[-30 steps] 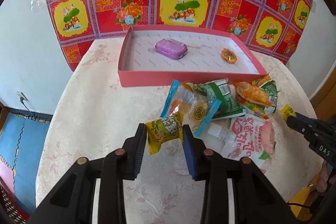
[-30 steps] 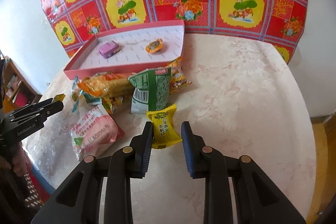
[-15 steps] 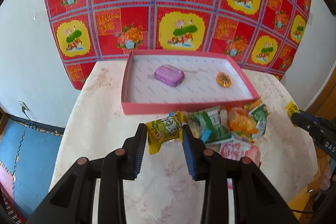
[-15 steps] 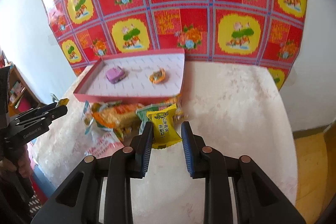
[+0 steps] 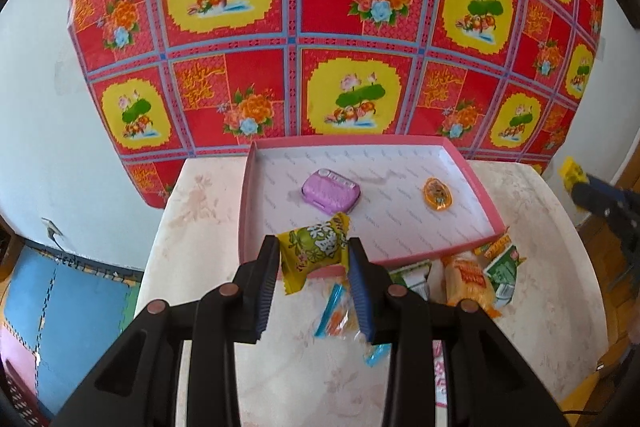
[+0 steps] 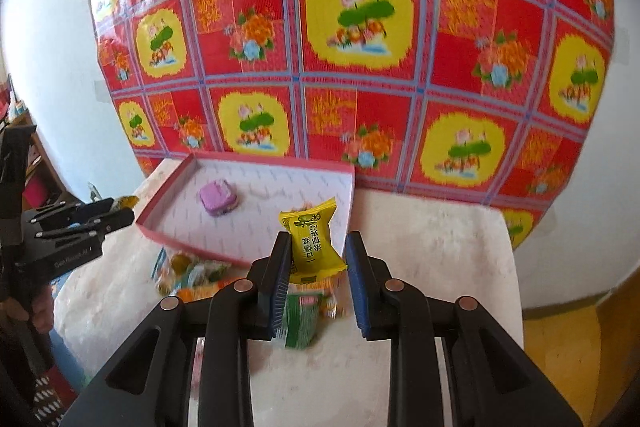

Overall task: Organize snacks
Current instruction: 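Lift both yellow packets and carry them into the pink tray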

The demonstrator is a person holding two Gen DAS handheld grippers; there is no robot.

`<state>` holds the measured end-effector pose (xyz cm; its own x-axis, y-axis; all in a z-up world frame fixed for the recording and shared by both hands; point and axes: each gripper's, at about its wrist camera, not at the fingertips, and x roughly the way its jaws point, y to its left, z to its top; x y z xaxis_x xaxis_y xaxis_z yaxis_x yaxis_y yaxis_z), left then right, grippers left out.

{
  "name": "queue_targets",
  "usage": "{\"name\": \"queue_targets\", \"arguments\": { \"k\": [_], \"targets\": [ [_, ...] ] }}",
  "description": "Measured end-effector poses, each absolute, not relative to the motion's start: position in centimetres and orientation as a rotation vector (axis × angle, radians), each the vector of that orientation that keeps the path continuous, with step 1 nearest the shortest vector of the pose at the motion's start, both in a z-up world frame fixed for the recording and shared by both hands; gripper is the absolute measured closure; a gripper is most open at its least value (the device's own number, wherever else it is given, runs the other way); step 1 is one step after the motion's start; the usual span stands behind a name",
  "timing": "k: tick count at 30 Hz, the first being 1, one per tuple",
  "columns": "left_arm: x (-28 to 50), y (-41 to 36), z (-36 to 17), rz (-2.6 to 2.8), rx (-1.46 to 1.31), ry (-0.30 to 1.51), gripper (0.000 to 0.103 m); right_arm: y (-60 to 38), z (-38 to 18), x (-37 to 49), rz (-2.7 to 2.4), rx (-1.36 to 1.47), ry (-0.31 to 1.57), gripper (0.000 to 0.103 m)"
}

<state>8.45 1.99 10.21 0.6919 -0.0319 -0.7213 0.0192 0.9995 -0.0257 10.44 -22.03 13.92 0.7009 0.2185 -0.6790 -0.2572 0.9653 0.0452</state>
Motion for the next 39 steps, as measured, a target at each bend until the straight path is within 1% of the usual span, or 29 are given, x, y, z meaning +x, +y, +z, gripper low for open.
{"name": "queue_targets", "arguments": {
  "k": [7, 17, 28, 39],
  "targets": [
    [10.0, 1.7, 11.0, -0.037, -0.014, 0.800, 0.068, -21.1, 15.0, 12.9, 0.265, -0.073, 0.719, 0.075],
    [11.4, 2.1, 10.6, -0.031, -0.038, 0.811, 0.068, -19.6, 14.7, 15.1, 0.285, -0.061, 0.721, 0.075],
    [12.4, 2.0, 10.0, -0.031, -0.040, 0.811, 0.067, -19.1, 13.3, 17.6, 0.286, -0.042, 0.745, 0.075],
    [13.4, 1.9, 7.8, -0.042, -0.047, 0.841, 0.068, -19.2, 10.4, 19.8, 0.283, -0.011, 0.801, 0.075]
  ]
}}
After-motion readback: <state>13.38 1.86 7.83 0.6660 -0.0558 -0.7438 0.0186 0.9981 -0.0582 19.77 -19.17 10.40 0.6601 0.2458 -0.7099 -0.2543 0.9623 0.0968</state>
